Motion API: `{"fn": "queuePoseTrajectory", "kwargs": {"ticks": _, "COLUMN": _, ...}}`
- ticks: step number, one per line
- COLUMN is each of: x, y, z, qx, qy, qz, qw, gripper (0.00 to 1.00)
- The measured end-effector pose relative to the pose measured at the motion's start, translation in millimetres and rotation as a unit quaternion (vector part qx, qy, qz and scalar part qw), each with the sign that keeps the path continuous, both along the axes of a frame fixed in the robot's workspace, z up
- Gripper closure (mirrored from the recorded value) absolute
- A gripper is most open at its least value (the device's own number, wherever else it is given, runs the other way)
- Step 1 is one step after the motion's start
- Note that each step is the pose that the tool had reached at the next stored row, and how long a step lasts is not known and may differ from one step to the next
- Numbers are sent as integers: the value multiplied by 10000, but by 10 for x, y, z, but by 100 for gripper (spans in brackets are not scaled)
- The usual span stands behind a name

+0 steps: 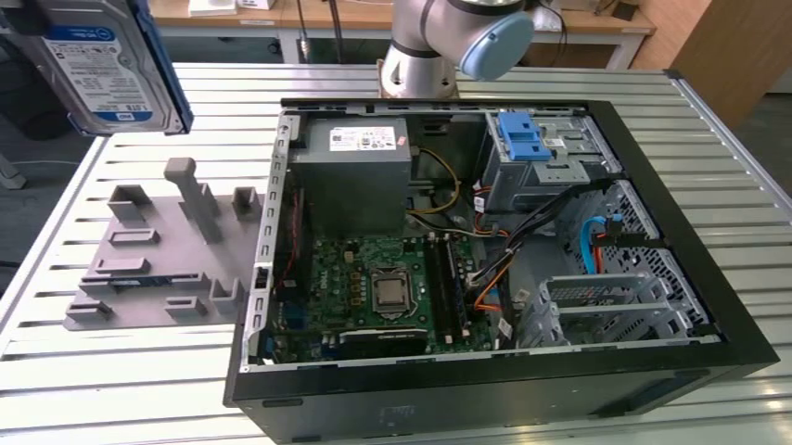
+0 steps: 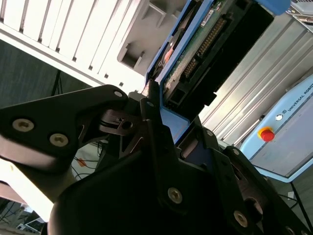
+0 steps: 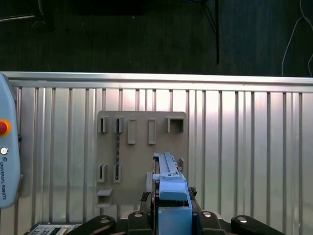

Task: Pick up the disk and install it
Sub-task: 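Pick up the disk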

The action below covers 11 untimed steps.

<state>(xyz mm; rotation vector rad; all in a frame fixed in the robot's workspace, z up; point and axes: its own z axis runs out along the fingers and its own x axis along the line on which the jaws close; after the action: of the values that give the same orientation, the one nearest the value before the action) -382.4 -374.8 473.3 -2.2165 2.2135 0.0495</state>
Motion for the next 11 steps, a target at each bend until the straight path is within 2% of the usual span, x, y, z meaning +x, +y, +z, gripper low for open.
{"fn": "queuePoseTrajectory", "kwargs": {"ticks": 5, "x": 63, "y": -4, "z": 0, "qx": 0, "qy": 0, "qz": 0, "qw": 10000, "gripper": 64}}
{"fn": "queuePoseTrajectory", "kwargs": {"ticks": 9, "x": 68, "y": -9, "z": 2, "qx": 0, "qy": 0, "qz": -1, "qw": 10000, "gripper": 64}}
{"fn": "queuePoseTrajectory", "kwargs": {"ticks": 11, "x": 69, "y": -9, "z": 22, "qx": 2, "qy": 0, "qz": 0, "qw": 10000, "gripper": 64}}
